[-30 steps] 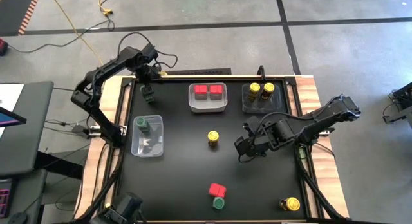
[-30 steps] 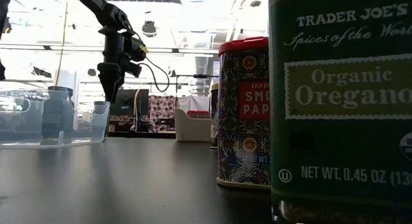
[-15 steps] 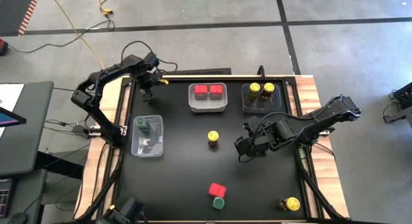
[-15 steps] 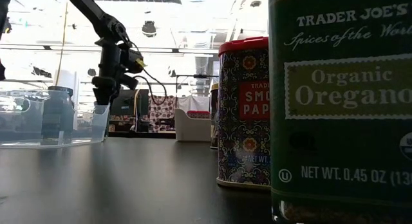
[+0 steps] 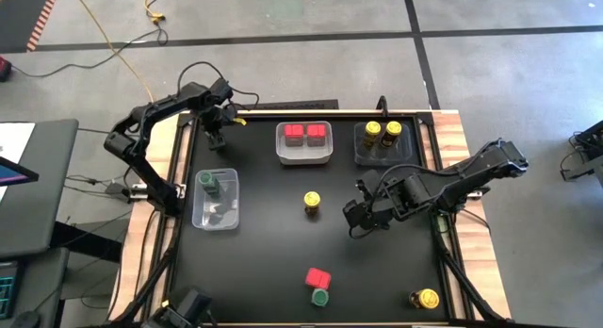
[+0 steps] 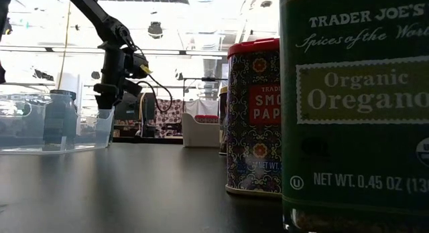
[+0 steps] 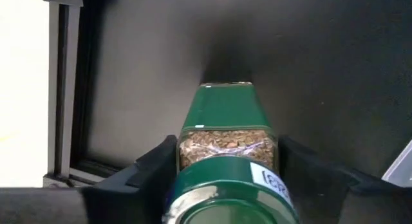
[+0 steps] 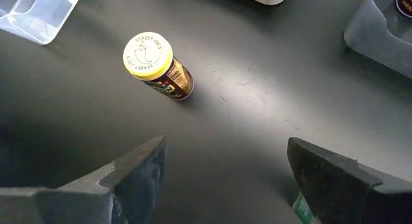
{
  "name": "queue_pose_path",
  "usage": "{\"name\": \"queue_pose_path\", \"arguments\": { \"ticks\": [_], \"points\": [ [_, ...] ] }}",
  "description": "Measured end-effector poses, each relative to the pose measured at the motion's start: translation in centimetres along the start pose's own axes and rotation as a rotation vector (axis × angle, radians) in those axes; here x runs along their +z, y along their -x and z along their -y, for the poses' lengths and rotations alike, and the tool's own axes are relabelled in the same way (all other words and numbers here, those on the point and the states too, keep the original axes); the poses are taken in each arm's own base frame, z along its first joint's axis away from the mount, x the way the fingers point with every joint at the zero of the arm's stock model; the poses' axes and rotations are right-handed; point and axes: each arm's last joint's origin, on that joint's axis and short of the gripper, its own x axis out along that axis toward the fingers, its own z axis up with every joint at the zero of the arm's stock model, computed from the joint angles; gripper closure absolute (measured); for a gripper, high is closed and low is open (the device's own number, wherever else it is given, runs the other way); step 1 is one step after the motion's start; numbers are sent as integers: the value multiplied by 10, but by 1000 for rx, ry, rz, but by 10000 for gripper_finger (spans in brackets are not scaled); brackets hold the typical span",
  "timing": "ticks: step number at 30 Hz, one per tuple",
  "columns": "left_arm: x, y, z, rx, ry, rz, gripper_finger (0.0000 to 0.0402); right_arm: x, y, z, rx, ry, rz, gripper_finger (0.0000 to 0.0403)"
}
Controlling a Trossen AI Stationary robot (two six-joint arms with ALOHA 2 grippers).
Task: Sort spices by type
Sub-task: Put the top green seasoning bottle into the transparent bin
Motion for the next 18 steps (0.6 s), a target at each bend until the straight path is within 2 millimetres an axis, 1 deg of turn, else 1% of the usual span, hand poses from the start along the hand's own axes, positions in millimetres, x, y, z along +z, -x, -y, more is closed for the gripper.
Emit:
{"name": "queue_pose_path", "arguments": {
  "ticks": [4, 11, 14, 18],
  "points": [
    [0, 0, 0, 10, 1, -8, 207, 0, 0, 0, 0, 1, 0, 53],
    [0, 3, 0, 27, 53, -10, 209, 0, 0, 0, -1, 2, 0, 53],
    [4, 16, -5, 57, 98, 27, 209, 0, 0, 1, -8, 4, -2, 53],
    [11, 46, -9, 76, 115, 109, 209, 1, -1, 2, -23, 7, -5, 53]
  ]
}}
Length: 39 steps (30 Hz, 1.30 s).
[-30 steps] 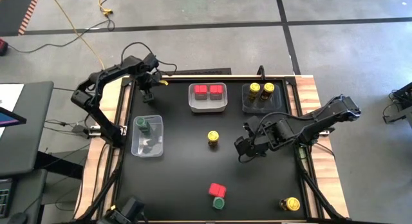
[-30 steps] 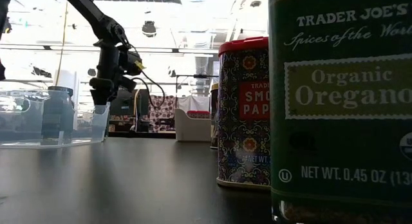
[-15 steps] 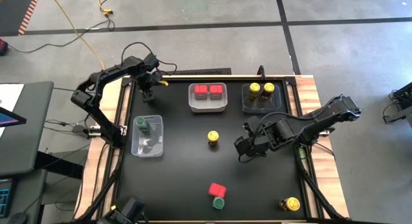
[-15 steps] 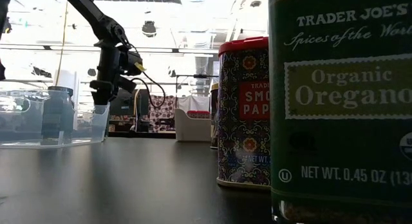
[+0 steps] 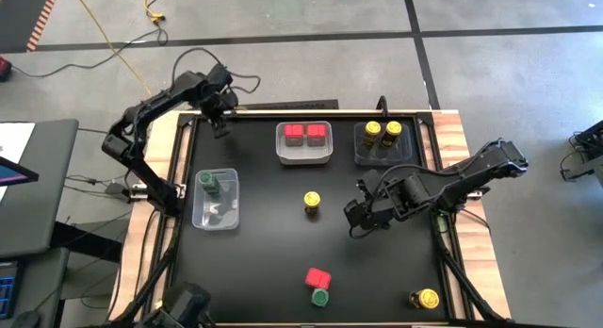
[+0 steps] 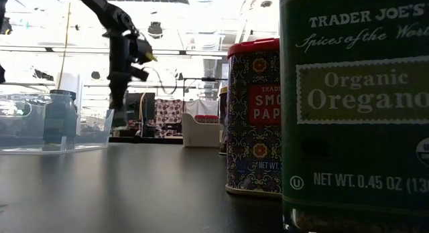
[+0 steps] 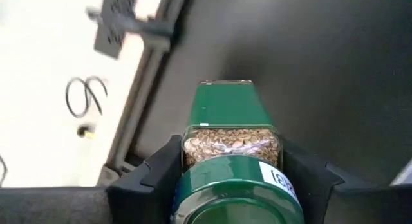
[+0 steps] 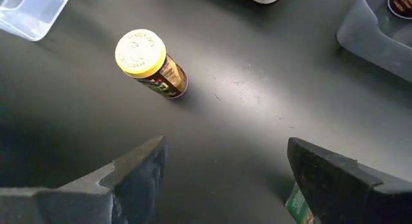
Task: Sort spices by type
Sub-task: Put the top green seasoning bottle into the transparent bin
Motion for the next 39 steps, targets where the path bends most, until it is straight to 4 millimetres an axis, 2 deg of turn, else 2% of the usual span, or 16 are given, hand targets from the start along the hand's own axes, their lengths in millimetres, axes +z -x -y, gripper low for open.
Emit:
{"name": "queue_pose_path", "arguments": {
  "ticks": [3, 6, 13, 18, 23, 28, 33, 39],
  "points": [
    [7, 26, 5, -7, -14, 49, 209, 1, -1, 1, -11, -2, 0, 53],
    [11, 53, 21, -11, -28, 81, 209, 2, -1, 3, -25, 1, -3, 53],
    [8, 109, 91, -30, -111, 175, 209, 2, -1, 5, -44, 18, -8, 53],
    [-7, 134, 139, -90, -157, 197, 209, 0, -1, 5, -42, 44, -14, 53],
    [-17, 144, 177, -83, -171, 179, 209, -4, 1, 3, -27, 100, -37, 53],
    [-26, 149, 205, -89, -229, 157, 209, -5, 2, 3, -22, 113, -40, 53],
    [-31, 148, 212, -62, -257, 148, 209, -7, 3, 2, -18, 122, -45, 53],
    [-40, 116, 216, -40, -326, 29, 209, -10, 4, 1, -10, 131, -48, 53]
  ]
}}
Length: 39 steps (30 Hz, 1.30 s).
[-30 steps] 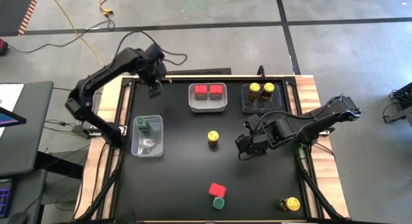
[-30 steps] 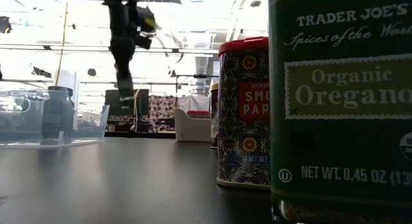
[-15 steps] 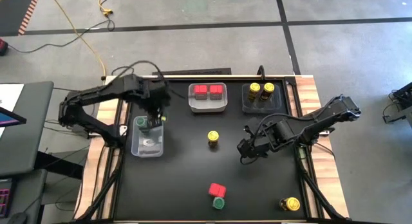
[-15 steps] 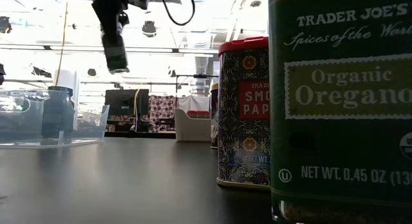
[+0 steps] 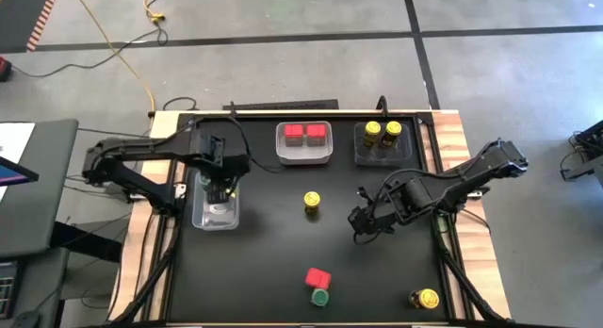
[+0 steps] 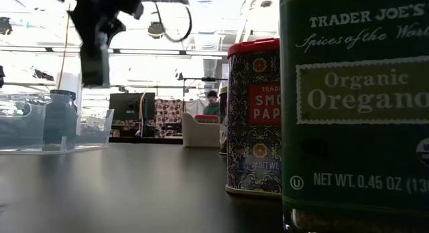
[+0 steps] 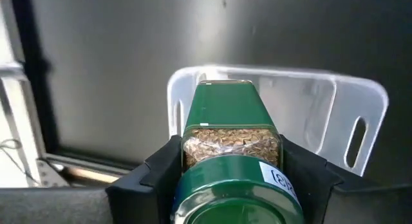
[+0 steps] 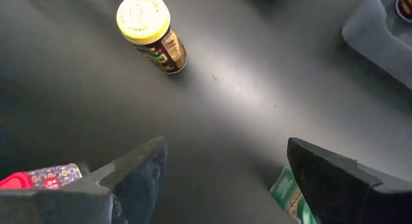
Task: Sort spices by type
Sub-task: Put the top green seasoning bottle into the transparent bin
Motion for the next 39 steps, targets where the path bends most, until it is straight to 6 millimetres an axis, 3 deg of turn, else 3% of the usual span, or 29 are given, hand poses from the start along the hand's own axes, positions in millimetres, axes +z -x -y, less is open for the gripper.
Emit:
{"name": "queue_pose_path", "arguments": {
  "ticks": [17, 24, 39],
  "points": [
    [-16, -74, -7, -107, -16, 18, 209, 1, 0, 0, 3, -7, 2, 53],
    [-20, -89, -19, -140, -26, 23, 209, 1, 0, -1, 6, -9, 3, 53],
    [-18, -99, -35, -205, -107, 34, 209, 1, 0, -2, 19, -22, 8, 53]
  ]
}}
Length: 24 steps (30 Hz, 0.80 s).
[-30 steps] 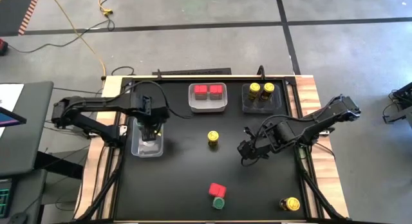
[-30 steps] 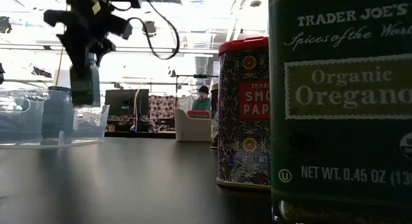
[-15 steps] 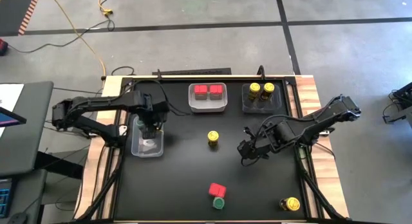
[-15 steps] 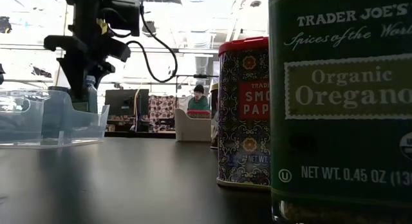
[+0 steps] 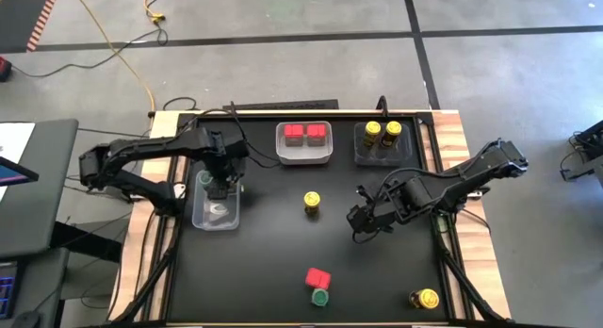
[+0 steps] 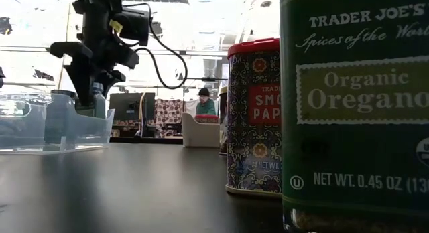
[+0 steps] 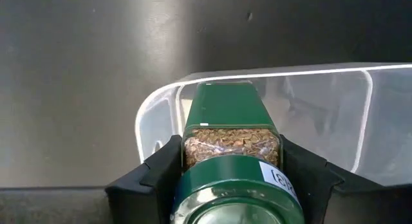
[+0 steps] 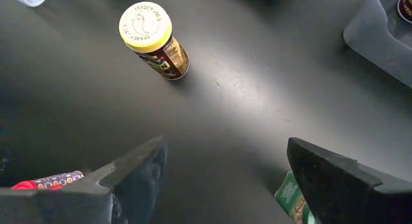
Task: Sort spices by type
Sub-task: Put the top green seasoning bottle into the transparent bin
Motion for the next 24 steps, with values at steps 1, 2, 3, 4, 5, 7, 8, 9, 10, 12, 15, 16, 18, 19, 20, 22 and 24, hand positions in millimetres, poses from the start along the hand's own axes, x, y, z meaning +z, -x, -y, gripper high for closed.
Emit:
{"name": "queue_pose_path", "arguments": {
  "ticks": [1, 2, 3, 4, 5, 7, 8, 9, 10, 12, 15, 16, 18, 19, 20, 22, 24],
  "points": [
    [1, -2, -1, -4, -2, -8, 209, 0, 0, 0, 1, -1, 0, 53],
    [2, -4, -1, -9, 0, -20, 209, 0, 0, 0, 2, -1, 1, 53],
    [3, -7, -2, -12, 0, -34, 209, 0, 0, 0, 3, -2, 1, 53],
    [5, -10, -3, -17, 1, -43, 209, 0, 0, 0, 5, -4, 2, 53],
    [6, -12, -3, -23, 1, -53, 209, 0, 0, -1, 6, -6, 2, 53],
    [8, -17, -4, -32, 1, -76, 209, 0, 0, -1, 7, -7, 2, 53],
    [8, -18, -5, -34, 2, -81, 209, 0, 0, -1, 7, -10, 2, 53],
    [9, -19, -5, -36, 4, -86, 209, 0, 0, -1, 7, -15, 2, 53],
    [9, -19, -5, -36, 7, -87, 209, 0, 0, -1, 6, -21, 2, 53],
    [10, -19, -5, -34, 16, -86, 209, 0, 0, -1, 6, -27, 2, 53],
    [9, -19, -5, -34, 21, -85, 209, 0, 0, -1, 6, -29, 2, 53],
    [9, -19, -5, -35, 21, -88, 209, 0, 0, -1, 6, -29, 2, 53],
    [8, -19, -5, -37, 27, -93, 199, 0, 0, -1, 5, -29, 2, 53],
    [8, -19, -5, -37, 34, -93, 188, 0, 0, -1, 5, -29, 2, 53],
    [8, -20, -5, -38, 43, -95, 174, 0, 0, -1, 5, -29, 2, 53],
    [8, -20, -5, -37, 70, -96, 148, 0, 0, -1, 5, -28, 2, 53],
    [8, -20, -5, -35, 78, -91, 131, 0, 0, -1, 5, -29, 2, 53]
  ]
}}
